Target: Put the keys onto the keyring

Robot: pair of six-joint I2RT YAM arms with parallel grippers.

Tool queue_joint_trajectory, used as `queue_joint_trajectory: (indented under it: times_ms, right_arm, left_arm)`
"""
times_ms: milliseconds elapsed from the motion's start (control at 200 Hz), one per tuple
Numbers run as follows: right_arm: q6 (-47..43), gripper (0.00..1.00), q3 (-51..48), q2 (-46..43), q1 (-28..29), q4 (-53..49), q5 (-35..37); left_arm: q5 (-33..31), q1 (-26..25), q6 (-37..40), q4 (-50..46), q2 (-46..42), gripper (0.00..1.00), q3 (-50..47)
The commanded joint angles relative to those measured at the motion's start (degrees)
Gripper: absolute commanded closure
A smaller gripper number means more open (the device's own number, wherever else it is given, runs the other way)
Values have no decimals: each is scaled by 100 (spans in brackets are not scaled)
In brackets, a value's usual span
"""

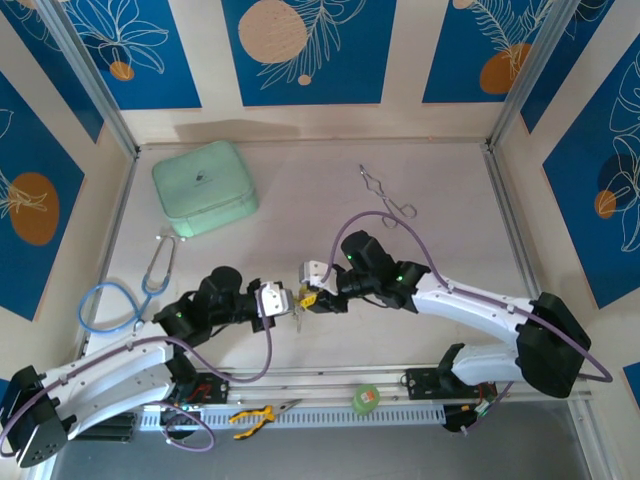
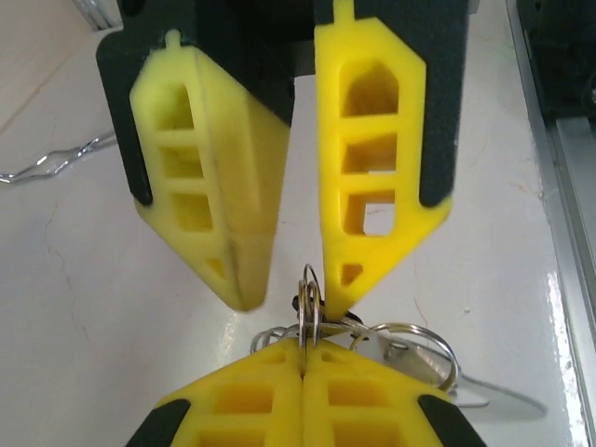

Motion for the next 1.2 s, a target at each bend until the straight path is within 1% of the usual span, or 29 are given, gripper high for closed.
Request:
queue_joint_trajectory:
  times_ms: [0, 175, 350, 405, 550, 630, 690, 725, 750, 775, 795, 820, 885, 980, 1070, 1195]
  right_arm:
    - [291, 71, -292, -172, -67, 279, -142]
    - [544, 71, -471, -199, -34, 648, -201]
    - [654, 71, -493, -124, 25, 878, -341]
    - [670, 73, -512, -111, 45, 938, -383]
    - [673, 83, -484, -38, 84, 968, -443]
    - [662, 91, -478, -15, 87, 994, -527]
    - [639, 100, -467, -21, 89, 988, -593]
    - [618, 100, -440, -29, 94, 945, -600]
    - [590, 100, -422, -45, 93, 889, -562]
    - [542, 100, -398, -51, 98, 806, -522]
    - [485, 100, -364, -75, 100, 693, -452]
    - [425, 100, -333, -84, 107, 590, -376]
    - [152, 100, -175, -123, 125, 102, -58]
    - [-268, 100, 100, -117, 194, -584, 338]
    - [-529, 100, 322, -72, 268, -1012, 590]
    - [-597, 100, 514, -46, 378, -1168, 713]
  left_arm:
    - [267, 30, -380, 717, -151, 100, -234]
    - [330, 28, -654, 1236, -190, 100, -504]
    - [417, 30, -780, 1470, -148, 100, -618]
    - [425, 30, -800, 1503, -124, 100, -623]
    - [462, 30, -870, 1688, -114, 100, -672]
    - [476, 30, -905, 1771, -85, 100, -677]
    - [428, 30, -904, 1738, -78, 100, -670]
    - [319, 25, -906, 1654, -85, 90, -644]
    - [244, 26, -892, 1561, -116, 80, -621]
    - [170, 30, -857, 1431, -157, 72, -595]
    - [114, 29, -826, 1311, -206, 68, -562]
    - [32, 24, -777, 1148, -265, 65, -531]
    - [-119, 29, -596, 685, -440, 64, -401]
    - [-246, 30, -337, 144, -611, 65, -232]
    - [-221, 30, -268, 106, -635, 67, -172]
    - [21, 30, -307, 289, -437, 69, -92]
